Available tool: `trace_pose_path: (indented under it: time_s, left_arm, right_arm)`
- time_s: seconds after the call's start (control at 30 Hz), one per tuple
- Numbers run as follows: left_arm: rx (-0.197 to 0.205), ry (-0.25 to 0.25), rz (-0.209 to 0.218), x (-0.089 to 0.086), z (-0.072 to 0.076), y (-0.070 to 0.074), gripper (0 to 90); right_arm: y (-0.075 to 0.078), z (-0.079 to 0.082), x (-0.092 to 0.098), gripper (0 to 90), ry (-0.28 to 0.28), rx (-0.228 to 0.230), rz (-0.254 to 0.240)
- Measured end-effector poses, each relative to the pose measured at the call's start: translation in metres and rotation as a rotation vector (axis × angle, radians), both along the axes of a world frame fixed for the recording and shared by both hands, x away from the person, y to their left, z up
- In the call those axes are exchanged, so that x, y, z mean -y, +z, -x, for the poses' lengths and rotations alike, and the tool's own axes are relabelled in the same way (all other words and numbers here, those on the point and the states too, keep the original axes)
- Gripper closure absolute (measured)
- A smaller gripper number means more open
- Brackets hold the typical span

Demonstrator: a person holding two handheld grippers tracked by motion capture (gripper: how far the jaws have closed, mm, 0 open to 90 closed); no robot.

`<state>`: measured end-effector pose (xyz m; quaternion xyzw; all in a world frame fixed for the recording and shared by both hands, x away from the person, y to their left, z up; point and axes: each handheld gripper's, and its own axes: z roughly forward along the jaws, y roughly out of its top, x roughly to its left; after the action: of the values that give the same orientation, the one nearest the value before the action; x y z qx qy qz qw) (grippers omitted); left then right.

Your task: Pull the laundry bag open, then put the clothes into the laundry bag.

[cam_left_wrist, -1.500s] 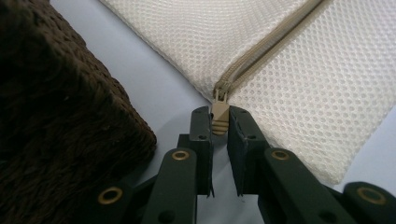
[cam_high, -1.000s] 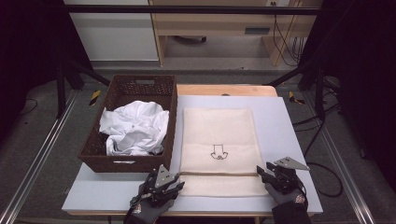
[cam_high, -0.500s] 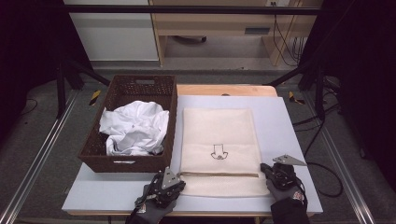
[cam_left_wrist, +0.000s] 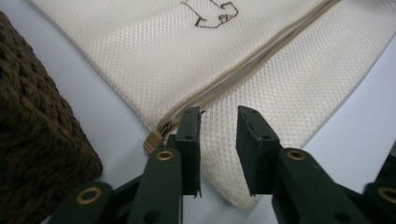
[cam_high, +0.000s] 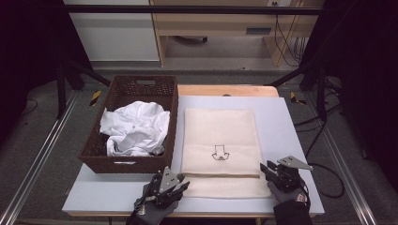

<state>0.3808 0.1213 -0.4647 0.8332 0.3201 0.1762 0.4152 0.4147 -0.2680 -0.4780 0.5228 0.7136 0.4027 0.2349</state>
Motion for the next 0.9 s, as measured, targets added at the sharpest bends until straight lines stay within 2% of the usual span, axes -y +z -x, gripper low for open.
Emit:
trace_pose_path:
  time_s: [0.27,0.53,0.9]
  left_arm:
    - [0.012,-0.032,0.013,0.011,-0.002,0.000,54.3]
    - [0.012,-0.056,0.014,0.022,-0.004,-0.002,49.0]
    - [0.007,-0.076,0.009,0.029,-0.005,-0.003,50.9]
  right_arm:
    - [0.014,0.006,-0.008,48.9,0.036,0.087,-0.046]
    - [0.019,0.008,-0.019,43.7,0.062,0.095,-0.049]
    - [0.024,0.008,-0.036,36.0,0.101,0.110,-0.063]
